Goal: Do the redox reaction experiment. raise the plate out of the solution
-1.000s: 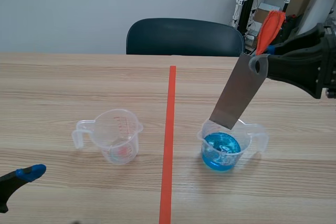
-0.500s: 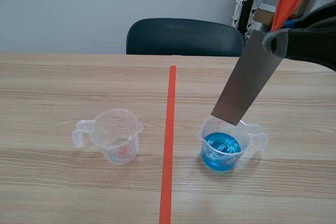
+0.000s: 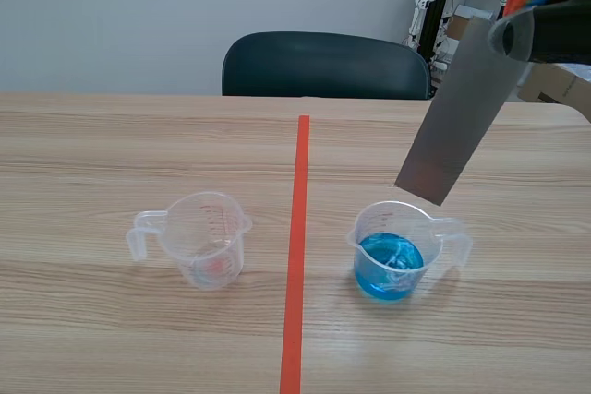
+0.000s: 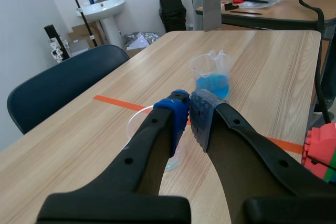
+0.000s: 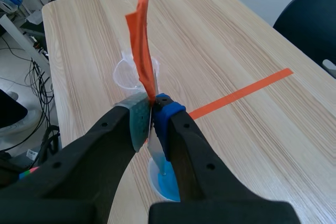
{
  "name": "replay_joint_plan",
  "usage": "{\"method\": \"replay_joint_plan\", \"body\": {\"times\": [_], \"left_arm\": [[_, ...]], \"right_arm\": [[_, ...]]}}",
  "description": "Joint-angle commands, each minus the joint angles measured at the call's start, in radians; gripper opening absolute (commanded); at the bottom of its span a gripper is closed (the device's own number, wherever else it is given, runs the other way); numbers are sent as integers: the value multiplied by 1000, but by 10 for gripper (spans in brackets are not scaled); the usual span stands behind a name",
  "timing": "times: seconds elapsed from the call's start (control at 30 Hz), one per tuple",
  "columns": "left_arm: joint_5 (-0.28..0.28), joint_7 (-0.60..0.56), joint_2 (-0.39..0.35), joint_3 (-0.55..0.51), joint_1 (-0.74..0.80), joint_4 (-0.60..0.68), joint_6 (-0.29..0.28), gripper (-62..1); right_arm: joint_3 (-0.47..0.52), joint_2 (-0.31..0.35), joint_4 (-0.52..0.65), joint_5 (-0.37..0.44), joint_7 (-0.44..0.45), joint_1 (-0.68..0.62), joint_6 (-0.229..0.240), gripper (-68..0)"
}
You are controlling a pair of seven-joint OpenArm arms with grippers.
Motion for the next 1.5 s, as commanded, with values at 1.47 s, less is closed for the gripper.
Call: {"method": "replay_joint_plan", "body": {"times": [1.47], "left_arm": [[-75, 898, 82, 439, -908, 327, -267, -569]], "right_arm": [[144, 11, 48, 108, -206, 18, -110, -669]]}}
